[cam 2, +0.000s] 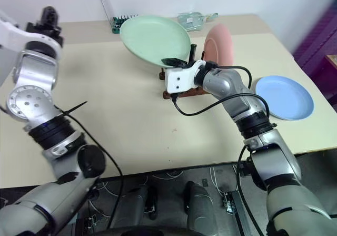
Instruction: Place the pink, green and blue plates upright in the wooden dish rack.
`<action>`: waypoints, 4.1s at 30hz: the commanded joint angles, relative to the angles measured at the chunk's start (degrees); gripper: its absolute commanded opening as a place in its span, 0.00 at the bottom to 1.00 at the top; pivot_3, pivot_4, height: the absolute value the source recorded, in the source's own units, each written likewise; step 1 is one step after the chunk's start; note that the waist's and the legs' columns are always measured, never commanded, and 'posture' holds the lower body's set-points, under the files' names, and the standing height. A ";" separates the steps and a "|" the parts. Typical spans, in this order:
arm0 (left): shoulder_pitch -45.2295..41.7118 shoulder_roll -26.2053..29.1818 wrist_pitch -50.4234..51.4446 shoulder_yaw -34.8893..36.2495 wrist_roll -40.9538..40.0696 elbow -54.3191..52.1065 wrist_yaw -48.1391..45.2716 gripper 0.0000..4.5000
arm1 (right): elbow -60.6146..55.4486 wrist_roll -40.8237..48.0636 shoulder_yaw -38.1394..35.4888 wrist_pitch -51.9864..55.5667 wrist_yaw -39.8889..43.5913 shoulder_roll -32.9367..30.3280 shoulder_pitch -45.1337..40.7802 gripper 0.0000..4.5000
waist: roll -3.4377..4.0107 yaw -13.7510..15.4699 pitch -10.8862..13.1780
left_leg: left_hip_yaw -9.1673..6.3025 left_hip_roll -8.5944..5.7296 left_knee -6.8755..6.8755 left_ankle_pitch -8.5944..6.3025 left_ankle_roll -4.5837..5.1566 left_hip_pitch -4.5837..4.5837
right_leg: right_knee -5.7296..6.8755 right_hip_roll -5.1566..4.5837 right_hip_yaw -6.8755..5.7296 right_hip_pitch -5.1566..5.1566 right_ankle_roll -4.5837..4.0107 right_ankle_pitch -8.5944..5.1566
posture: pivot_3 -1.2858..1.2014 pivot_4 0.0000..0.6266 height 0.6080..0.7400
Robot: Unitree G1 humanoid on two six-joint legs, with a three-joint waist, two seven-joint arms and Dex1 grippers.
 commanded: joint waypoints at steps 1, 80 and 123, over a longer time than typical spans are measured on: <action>7.34 7.32 -1.77 -11.09 7.77 1.49 -9.74 0.55 | -12.67 21.14 -11.34 20.71 2.90 3.13 -1.14 0.00 | 0.08 0.10 0.02 | 0.02 0.00 -0.02 0.07 -0.12 0.02 | 0.09 0.02 0.05 0.00 -0.01 0.01 | 0.52 0.24 0.92; 21.42 4.51 -5.91 -40.58 1.96 -11.01 -54.64 0.56 | 5.13 13.69 -16.10 38.97 0.48 -27.79 25.46 0.72 | 0.65 2.76 -0.07 | 0.00 0.11 0.30 0.03 -0.04 -0.78 | -0.34 0.07 -0.09 -0.55 -0.22 0.03 | 0.52 0.24 0.92; 28.62 11.05 -8.10 -29.63 2.56 -9.49 -50.53 0.56 | -11.35 78.62 -30.24 70.38 -30.14 11.74 -11.01 0.00 | 0.85 1.52 0.00 | -0.08 0.10 0.30 0.07 -0.09 -0.73 | -0.05 0.13 0.05 -0.48 -0.37 0.17 | 0.52 0.24 0.92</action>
